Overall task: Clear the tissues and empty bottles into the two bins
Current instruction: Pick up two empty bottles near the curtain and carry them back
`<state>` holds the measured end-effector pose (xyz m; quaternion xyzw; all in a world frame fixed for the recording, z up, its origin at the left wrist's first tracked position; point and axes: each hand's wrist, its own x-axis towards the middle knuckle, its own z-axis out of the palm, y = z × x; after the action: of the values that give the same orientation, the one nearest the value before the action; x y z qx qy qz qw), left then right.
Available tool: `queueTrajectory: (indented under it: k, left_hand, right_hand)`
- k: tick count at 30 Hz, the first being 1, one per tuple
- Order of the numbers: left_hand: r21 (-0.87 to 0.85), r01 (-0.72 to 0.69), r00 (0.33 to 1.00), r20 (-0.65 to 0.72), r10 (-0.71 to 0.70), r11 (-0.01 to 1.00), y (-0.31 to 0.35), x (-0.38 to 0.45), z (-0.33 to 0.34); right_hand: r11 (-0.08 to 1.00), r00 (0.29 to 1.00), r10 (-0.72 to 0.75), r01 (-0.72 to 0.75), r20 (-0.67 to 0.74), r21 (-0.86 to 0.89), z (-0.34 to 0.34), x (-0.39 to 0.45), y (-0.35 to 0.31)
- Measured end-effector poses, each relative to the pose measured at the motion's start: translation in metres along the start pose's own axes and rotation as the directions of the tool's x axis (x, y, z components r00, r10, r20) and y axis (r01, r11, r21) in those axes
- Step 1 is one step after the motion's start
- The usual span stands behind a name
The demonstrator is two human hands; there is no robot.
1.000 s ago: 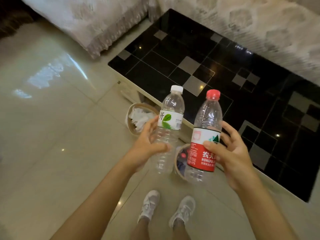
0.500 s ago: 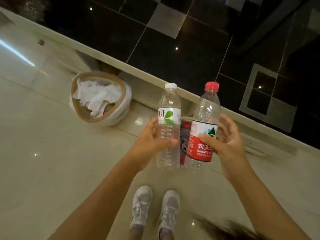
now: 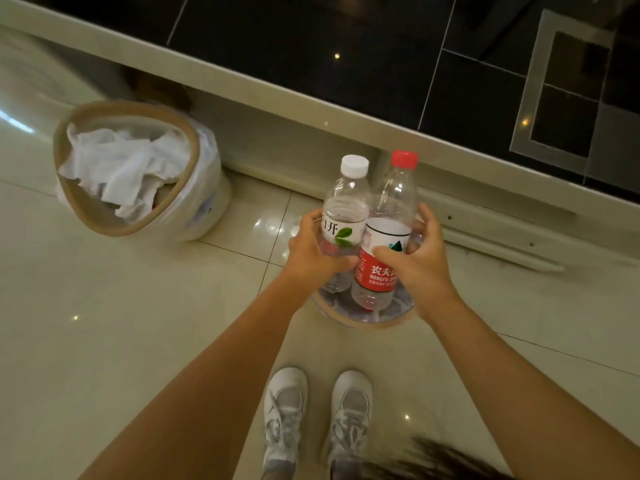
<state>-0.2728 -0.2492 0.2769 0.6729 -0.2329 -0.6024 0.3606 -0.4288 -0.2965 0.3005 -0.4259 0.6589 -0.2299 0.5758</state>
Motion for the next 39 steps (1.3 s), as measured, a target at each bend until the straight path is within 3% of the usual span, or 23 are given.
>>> queueTrajectory:
  k: [10, 14, 18, 21, 23, 24, 27, 33, 37, 39]
  left_hand:
    - [0.367, -0.041, 0.999, 0.013, 0.039, 0.929, -0.051, 0.023, 0.0]
    - [0.368, -0.146, 0.98, -0.076, 0.186, 0.918, -0.057, 0.02, 0.011]
    - [0.183, -0.17, 0.956, -0.208, 0.207, 0.968, -0.041, 0.014, 0.017]
    - [0.379, -0.056, 0.979, -0.161, 0.126, 0.924, -0.037, 0.016, 0.016]
    - [0.589, 0.031, 0.99, -0.127, 0.055, 0.807, -0.038, 0.015, 0.015]
    - [0.623, 0.036, 0.991, -0.125, 0.054, 0.781, -0.039, 0.015, 0.016]
    - [0.517, -0.023, 0.981, -0.152, 0.118, 0.856, -0.039, 0.013, 0.015]
    - [0.33, -0.045, 0.989, -0.121, 0.09, 0.943, -0.022, 0.0, -0.003]
    - [0.325, -0.045, 0.989, -0.121, 0.089, 0.945, -0.03, 0.001, -0.028]
    - [0.386, -0.076, 0.982, -0.129, 0.135, 0.919, -0.032, -0.001, -0.041]
  right_hand:
    - [0.973, 0.98, 0.149, -0.122, 0.133, -0.194, 0.011, 0.012, 0.048]
    - [0.965, 0.985, 0.162, -0.145, 0.061, -0.219, 0.002, 0.013, 0.059]
    - [0.973, 0.977, 0.203, -0.194, 0.066, -0.122, 0.001, 0.017, 0.062]
    - [0.95, 0.952, 0.277, -0.25, 0.128, -0.189, -0.003, 0.016, 0.063]
    - [0.936, 0.945, 0.286, -0.24, 0.156, -0.256, -0.006, 0.012, 0.064]
    - [0.933, 0.951, 0.266, -0.212, 0.159, -0.292, -0.009, 0.01, 0.065]
    - [0.925, 0.969, 0.184, -0.115, 0.163, -0.362, -0.014, 0.003, 0.063]
    - [0.952, 0.983, 0.053, 0.004, 0.178, -0.307, -0.001, -0.008, 0.047]
    - [0.913, 0.972, -0.158, 0.211, 0.175, -0.348, 0.035, -0.016, 0.041]
    - [0.819, 0.935, -0.302, 0.354, 0.185, -0.451, 0.055, -0.021, 0.041]
